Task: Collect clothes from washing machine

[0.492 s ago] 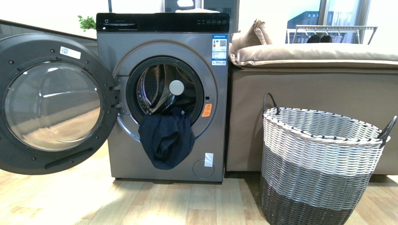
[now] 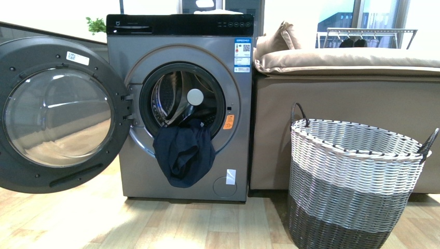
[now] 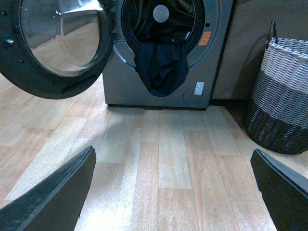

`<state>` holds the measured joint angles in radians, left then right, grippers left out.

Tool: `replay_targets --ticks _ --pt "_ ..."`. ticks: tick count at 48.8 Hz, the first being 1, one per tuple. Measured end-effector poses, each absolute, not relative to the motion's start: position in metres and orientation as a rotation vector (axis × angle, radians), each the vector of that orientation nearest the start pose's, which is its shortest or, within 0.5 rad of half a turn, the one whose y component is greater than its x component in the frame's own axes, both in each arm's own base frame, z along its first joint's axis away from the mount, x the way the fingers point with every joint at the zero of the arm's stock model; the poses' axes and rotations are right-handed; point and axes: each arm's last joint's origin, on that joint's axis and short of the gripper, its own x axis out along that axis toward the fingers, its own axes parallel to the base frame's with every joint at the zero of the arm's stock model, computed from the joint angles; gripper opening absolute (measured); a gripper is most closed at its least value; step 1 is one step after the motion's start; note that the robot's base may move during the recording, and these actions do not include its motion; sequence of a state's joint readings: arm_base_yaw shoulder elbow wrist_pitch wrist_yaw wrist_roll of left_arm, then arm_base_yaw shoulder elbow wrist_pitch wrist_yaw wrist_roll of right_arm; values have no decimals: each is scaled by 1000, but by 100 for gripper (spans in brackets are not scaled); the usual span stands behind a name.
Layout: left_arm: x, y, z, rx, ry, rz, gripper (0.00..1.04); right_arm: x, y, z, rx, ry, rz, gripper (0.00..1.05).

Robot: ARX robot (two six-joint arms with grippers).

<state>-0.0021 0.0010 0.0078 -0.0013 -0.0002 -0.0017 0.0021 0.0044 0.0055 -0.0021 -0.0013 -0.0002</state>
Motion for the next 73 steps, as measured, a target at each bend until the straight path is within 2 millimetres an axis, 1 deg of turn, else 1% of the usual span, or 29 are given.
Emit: replay_targets --ticks 73 --pt "97 0 166 -2 -4 -3 98 98 0 165 0 2 1 97"
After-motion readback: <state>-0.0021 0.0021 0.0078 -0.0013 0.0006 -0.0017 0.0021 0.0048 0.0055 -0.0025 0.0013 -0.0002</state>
